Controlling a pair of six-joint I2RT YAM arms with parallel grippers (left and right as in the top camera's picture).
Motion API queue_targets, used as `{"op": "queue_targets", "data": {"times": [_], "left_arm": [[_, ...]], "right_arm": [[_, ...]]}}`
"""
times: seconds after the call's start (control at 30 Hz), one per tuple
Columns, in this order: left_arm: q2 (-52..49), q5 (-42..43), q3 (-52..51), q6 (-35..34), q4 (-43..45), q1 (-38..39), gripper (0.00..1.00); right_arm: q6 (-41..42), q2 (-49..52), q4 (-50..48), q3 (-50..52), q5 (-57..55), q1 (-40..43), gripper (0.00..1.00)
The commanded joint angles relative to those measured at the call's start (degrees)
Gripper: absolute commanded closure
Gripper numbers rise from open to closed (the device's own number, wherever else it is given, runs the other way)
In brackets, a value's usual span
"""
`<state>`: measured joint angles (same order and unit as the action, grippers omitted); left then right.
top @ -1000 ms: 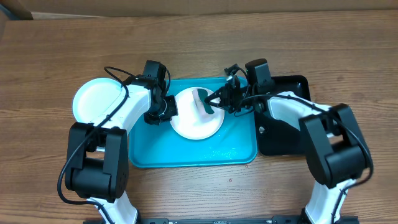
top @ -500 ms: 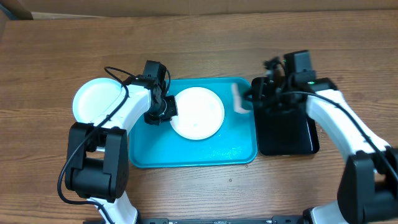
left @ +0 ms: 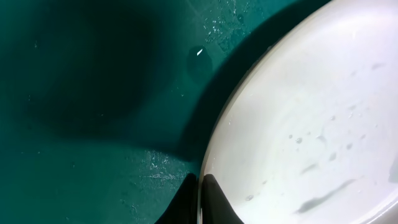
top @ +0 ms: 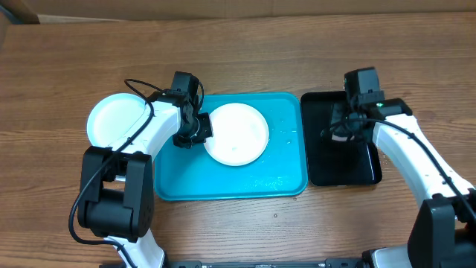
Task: Clean dirty plates on tray and stack at the side
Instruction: 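Return the sponge to the black tray and release it with the right gripper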
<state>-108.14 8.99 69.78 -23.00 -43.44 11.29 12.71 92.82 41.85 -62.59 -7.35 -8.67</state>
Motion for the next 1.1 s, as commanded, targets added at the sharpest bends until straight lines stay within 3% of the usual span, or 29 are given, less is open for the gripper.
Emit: {"op": "queue_targets", "data": {"times": [0.0,0.3,0.43,0.47,0.5,0.83,1.07], "left_arm": [[-0.6,-0.2,-0.4,-0.4,0.3,0.4,0.94],[-0.6,-0.2,-0.4,-0.4,0.9,0.7,0.94],[-0.6,-0.2,-0.4,-0.4,1.2,1.1,0.93],[-0.6,-0.2,-0.4,-0.4,1.3,1.2,0.92],[-0.6,-0.2,-0.4,-0.4,1.3,1.3,0.92],[-0.7,-0.4,-0.4,-0.4,1.4,1.9,0.71],[-2.8,-0.7,-0.4,-0.4,1.7,3.3,0.72]], "right_arm": [[-2.7,1.2,-2.4,3.3,-2.9,-0.3,0.97],[-2.7,1.2,-4.5,5.4,-2.9,-0.3,0.94],[-2.3,1.2,-4.8,5.4,-2.9,-0.2,0.43],[-1.1,1.2,-5.3,5.4,-2.9,-0.1,0.26],[0.7,1.2,-5.4,5.1,-2.6,0.2,0.20],[1.0,1.2,3.6,-11.3,3.6,10.8,0.19],[1.0,1.4,5.7,-13.5,3.6,22.4,0.19]]}}
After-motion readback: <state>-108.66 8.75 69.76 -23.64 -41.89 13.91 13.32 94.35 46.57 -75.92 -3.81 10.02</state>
